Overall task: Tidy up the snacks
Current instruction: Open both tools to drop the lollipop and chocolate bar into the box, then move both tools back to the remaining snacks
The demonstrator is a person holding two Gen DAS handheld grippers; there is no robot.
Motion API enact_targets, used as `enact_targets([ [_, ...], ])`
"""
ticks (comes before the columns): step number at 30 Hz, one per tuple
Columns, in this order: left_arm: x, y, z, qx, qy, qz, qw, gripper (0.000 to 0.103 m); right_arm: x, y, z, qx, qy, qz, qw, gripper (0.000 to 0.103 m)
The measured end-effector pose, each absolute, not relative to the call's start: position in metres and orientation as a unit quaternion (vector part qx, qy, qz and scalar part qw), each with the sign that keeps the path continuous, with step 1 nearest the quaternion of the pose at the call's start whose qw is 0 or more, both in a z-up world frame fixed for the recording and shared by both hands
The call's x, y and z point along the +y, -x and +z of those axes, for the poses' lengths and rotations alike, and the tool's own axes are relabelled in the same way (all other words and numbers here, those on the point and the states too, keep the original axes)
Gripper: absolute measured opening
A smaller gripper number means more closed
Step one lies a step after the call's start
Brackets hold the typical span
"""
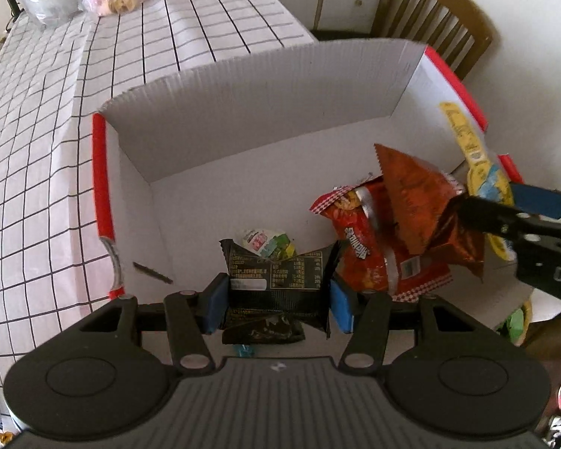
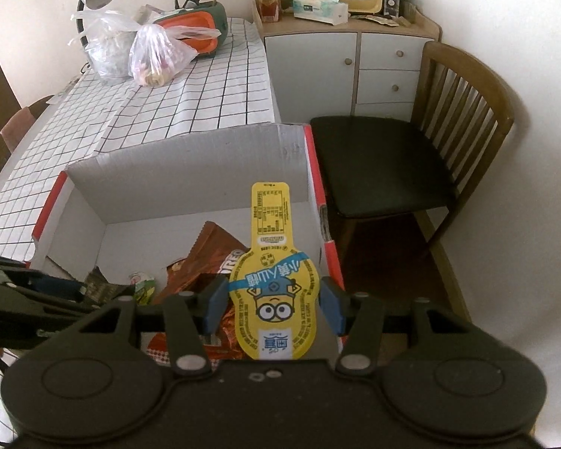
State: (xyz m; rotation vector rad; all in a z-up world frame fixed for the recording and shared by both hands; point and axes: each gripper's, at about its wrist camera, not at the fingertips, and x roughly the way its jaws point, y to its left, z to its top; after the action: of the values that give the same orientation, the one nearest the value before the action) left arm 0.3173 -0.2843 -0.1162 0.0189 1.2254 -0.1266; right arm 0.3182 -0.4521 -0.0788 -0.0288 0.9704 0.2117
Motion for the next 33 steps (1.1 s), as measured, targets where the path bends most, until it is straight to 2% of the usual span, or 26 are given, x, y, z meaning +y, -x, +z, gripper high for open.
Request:
enact_targets([
  [12,-0.281,-0.322,-0.13,0.586,0.013,-0.053,0.809,0.057,-0.457,-0.313,-0.076,0.468,0.007,0.115,0.876,0.059],
  [29,-0.269,-0.285,-0.081,0.529,0.036,-0.054,0.846,0.063,-0.458,-0.283,-0.046,0.436,-0.011,0.151,0.887,0.079],
  [33,-0.264,-0.275,-0.066,0.509,0.041,-0.052,0.858,0.064,-0.454,-0.275,-0.037,0.427,-0.017,0.168,0.889,0.081],
])
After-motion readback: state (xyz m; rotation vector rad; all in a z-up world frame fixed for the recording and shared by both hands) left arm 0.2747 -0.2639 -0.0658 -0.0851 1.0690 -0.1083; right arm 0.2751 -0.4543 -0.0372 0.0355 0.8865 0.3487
